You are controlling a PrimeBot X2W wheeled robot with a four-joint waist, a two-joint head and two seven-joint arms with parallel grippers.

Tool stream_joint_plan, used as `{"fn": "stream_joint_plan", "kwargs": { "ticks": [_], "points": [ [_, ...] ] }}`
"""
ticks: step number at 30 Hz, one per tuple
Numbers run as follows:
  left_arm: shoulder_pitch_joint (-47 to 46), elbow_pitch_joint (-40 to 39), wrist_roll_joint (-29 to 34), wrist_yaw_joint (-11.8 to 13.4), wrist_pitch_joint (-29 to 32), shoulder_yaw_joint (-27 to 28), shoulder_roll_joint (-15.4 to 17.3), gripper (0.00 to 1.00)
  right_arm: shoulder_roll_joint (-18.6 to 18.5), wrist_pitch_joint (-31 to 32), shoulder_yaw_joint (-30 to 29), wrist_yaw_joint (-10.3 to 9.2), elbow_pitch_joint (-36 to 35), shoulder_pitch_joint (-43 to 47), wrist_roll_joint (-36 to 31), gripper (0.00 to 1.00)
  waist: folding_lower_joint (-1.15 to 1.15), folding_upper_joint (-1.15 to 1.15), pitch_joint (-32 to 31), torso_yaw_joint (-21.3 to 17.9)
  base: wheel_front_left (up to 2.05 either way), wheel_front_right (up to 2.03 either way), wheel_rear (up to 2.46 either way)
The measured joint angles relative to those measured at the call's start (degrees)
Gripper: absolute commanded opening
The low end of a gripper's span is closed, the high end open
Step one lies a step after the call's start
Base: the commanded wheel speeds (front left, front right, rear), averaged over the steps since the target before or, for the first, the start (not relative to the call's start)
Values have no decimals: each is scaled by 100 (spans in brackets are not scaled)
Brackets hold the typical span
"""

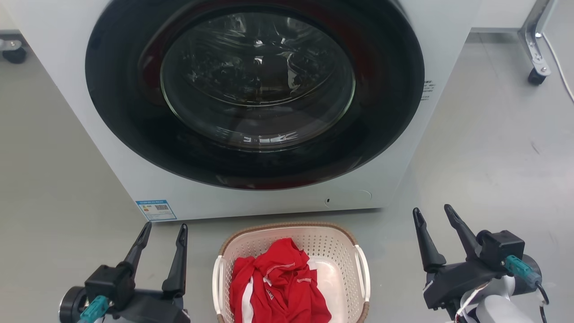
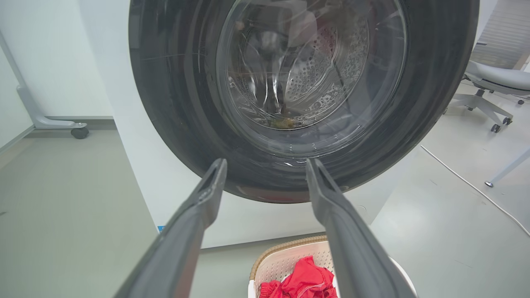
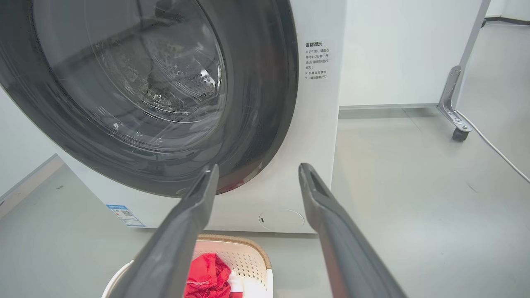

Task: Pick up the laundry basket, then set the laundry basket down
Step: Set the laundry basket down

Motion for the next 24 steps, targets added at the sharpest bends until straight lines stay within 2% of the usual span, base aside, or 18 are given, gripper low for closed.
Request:
{"fn": "stream_joint_plan", "kwargs": {
  "ticks": [13,24],
  "points": [
    [837,-680,314,85,0,241,44,100,-133,0,-220,-196,-851,728,-231,100,0,0,-353,7,0,0,0],
    [1200,-958,488,132,0,545,-66,100,-207,-1,-422,-249,-1263,1056,-434,100,1,1,-405,-9,0,0,0]
  ]
}}
